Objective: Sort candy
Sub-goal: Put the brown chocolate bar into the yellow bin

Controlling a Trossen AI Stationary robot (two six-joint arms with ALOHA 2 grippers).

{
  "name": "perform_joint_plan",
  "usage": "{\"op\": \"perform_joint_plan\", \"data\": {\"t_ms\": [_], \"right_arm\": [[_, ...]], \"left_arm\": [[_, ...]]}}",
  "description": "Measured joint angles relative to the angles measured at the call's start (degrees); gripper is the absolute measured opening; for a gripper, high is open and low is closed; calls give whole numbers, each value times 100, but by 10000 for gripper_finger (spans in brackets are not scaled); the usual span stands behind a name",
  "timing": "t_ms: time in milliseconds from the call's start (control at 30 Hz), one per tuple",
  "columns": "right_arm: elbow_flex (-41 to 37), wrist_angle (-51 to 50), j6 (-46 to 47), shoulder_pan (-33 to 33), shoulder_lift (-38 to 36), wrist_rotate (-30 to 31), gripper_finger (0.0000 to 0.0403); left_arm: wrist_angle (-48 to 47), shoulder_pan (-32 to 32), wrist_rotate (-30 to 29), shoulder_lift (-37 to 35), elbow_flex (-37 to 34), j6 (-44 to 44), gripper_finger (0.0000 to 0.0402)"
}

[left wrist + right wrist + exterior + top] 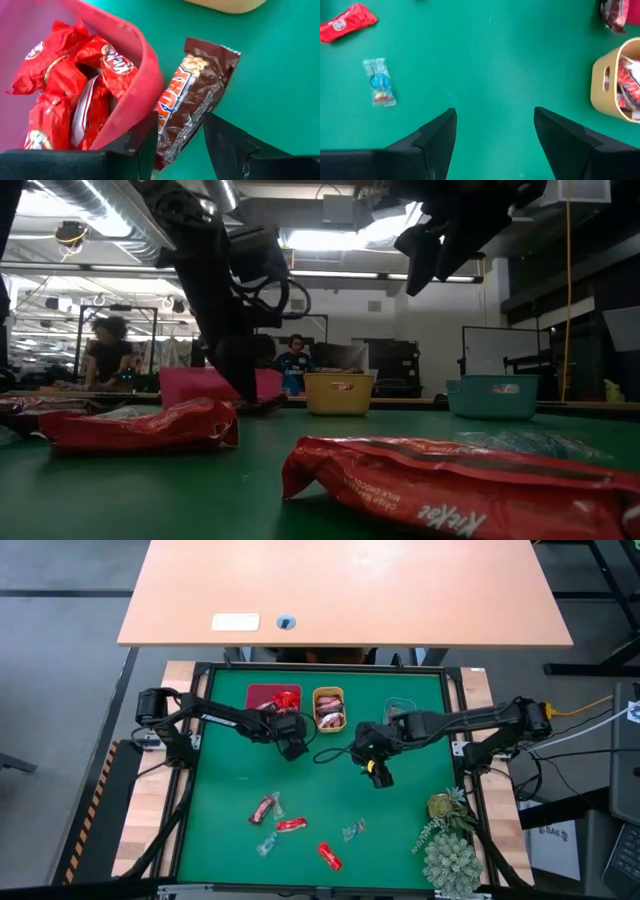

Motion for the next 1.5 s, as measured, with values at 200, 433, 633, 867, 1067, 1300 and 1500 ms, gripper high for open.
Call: {"op": "perform_joint_plan", "data": {"t_ms": [200, 433, 633, 867, 1067, 1300, 1500], "right_arm": [[-286, 304, -2, -1, 0, 0, 264], [-370, 303, -2, 0, 0, 2, 264], [-370, 305, -2, -2, 0, 1, 264], [-372, 302, -2, 0, 0, 2, 264], [-371, 301, -2, -2, 0, 2, 264], [-370, 297, -2, 0, 0, 2, 264], [-370, -14, -2, -2, -262, 2, 264]], "left_arm": [[104, 168, 181, 75, 0, 1, 151], [142, 296, 558, 92, 4, 1, 151], [117, 297, 1107, 87, 18, 321, 151], [9, 186, 1666, 79, 22, 584, 151], [0, -27, 2065, 83, 17, 1198, 151], [121, -91, 2028, 94, 4, 1286, 143], [313, -93, 2036, 102, 0, 1249, 89]]}}
